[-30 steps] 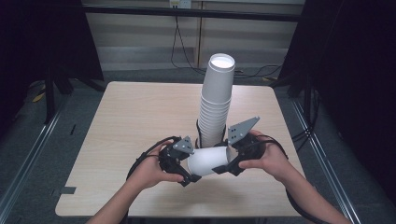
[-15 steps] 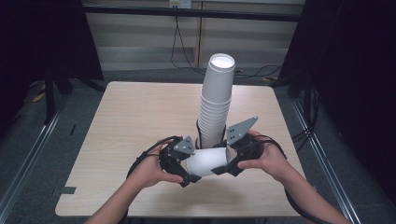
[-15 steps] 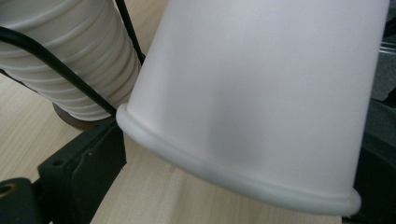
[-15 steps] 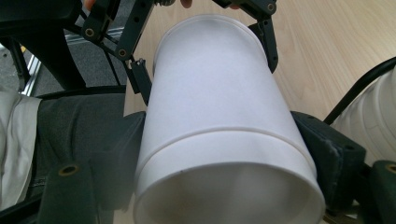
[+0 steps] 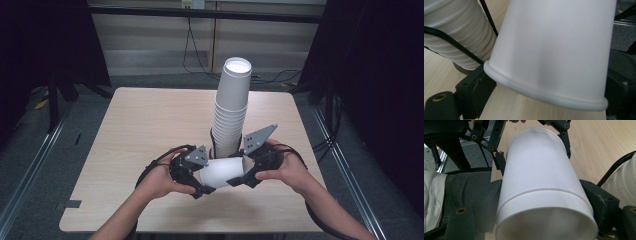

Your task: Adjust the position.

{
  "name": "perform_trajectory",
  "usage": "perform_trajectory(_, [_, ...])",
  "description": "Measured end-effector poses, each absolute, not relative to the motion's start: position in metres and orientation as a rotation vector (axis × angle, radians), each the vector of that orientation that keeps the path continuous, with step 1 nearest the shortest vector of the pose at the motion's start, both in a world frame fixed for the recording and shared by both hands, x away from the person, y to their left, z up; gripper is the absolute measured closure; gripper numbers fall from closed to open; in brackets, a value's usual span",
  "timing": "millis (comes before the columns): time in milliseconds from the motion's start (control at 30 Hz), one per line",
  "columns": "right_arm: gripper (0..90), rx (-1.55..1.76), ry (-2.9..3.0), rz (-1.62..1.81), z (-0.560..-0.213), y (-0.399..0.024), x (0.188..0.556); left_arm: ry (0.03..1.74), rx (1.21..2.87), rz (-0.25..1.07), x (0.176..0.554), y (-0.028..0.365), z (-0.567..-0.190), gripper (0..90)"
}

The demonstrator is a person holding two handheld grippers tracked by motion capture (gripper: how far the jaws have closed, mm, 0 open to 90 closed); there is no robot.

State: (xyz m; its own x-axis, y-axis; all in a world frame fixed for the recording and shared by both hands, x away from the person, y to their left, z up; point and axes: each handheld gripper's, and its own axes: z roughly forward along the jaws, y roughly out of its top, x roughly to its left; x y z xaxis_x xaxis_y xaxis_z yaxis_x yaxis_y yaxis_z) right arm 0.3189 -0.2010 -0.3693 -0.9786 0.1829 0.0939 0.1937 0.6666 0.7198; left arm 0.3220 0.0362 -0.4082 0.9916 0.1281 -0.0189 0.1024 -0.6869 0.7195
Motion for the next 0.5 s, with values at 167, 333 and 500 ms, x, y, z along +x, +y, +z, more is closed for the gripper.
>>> perform_trajectory(167, [23.5,-0.335,-2.854,-1.221,-0.3697,-0.2001,0.3189,0.157,2.349,0.059,0.3204,0.0368,-0.4055,13.1])
perform_trajectory(333, [23.6,-0.348,-2.832,-1.241,-0.3704,-0.2,0.3199,0.161,2.345,0.061,0.3202,0.0388,-0.4037,14.1])
perform_trajectory(500, [23.6,-0.336,-2.839,-1.241,-0.3708,-0.199,0.32,0.162,2.352,0.057,0.3199,0.0377,-0.4042,13.0])
